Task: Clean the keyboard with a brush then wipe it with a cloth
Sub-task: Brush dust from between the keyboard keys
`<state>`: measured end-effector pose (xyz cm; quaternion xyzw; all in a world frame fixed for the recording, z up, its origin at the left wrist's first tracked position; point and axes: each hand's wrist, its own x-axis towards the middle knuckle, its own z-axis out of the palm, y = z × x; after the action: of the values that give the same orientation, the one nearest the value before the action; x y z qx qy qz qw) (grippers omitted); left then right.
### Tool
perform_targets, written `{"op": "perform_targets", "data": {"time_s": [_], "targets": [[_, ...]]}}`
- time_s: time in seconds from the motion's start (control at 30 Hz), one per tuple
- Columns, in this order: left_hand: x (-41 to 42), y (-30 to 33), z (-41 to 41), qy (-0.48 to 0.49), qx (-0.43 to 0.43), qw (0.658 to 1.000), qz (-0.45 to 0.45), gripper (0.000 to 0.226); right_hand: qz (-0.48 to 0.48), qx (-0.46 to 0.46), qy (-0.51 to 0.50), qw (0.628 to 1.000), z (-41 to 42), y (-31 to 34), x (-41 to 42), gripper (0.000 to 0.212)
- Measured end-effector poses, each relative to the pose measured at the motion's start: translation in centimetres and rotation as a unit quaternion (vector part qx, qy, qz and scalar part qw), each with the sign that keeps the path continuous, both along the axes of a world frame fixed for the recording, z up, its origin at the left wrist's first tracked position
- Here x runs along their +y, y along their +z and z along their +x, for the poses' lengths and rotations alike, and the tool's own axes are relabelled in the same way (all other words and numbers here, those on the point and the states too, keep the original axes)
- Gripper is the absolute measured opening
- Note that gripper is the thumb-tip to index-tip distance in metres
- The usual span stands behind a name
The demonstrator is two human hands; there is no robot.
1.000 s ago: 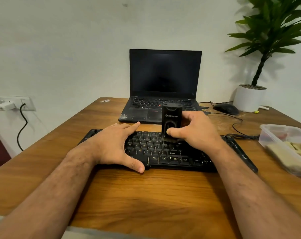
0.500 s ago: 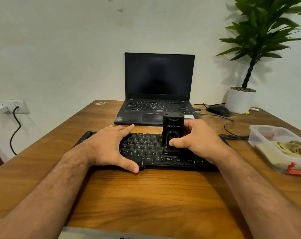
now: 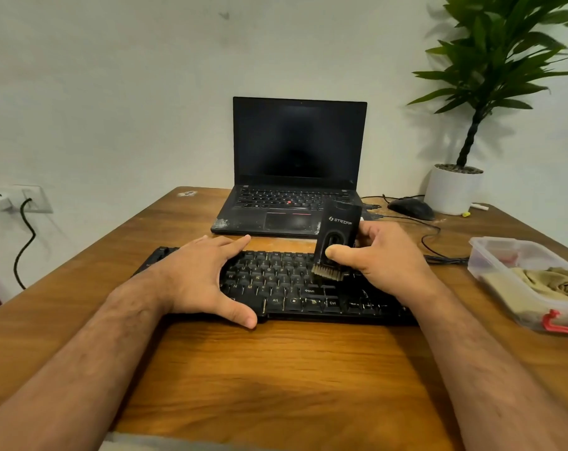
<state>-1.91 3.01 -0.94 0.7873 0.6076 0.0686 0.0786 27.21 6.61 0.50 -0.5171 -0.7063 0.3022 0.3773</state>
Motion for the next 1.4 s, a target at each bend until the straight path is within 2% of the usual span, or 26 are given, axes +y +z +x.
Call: {"op": "perform_targets", "data": {"time_s": [0.13,0.33,0.5,0.67,0.97,1.13,1.27,1.33,1.4], "targets": [[0.1,-0.1,0.0,0.002,-0.003,1.000,-0.006,0.150,0.024,-0.044,-0.016,0.999,-0.1,-0.1,-0.3,0.029],[-0.2,0.2,0.1,0.001,-0.010,1.000,-0.012,0.151,0.015,-0.031,-0.011,0.999,-0.7,-0.3,0.1,0.030],[-0.3,0.4,0.2,-0.001,-0.012,1.000,-0.016,0.150,-0.039,0.094,-0.005,0.995,-0.8,-0.9,1.0,0.031],[-0.1,0.1,0.0,-0.004,-0.012,1.000,-0.005,0.150,-0.063,0.216,0.017,0.974,-0.8,-0.8,1.1,0.021],[-0.1,0.1,-0.1,0.000,-0.013,1.000,-0.004,0.151,-0.083,0.283,0.007,0.955,-0.9,-0.5,0.9,0.016],[0.0,0.0,-0.1,-0.001,-0.009,1.000,-0.004,0.151,-0.074,0.279,-0.003,0.957,-0.7,-0.5,0.7,0.022],[0.0,0.0,-0.1,-0.002,-0.005,1.000,-0.001,0.150,-0.063,0.220,0.024,0.973,-0.4,-0.2,-0.3,0.024],[0.1,-0.1,-0.1,-0.002,0.002,1.000,0.001,0.150,-0.057,0.156,0.040,0.985,-0.2,0.0,-0.9,0.028],[0.2,-0.2,-0.1,-0.003,0.008,1.000,-0.005,0.150,-0.040,0.040,0.024,0.998,-0.4,0.0,-1.2,0.032]]}}
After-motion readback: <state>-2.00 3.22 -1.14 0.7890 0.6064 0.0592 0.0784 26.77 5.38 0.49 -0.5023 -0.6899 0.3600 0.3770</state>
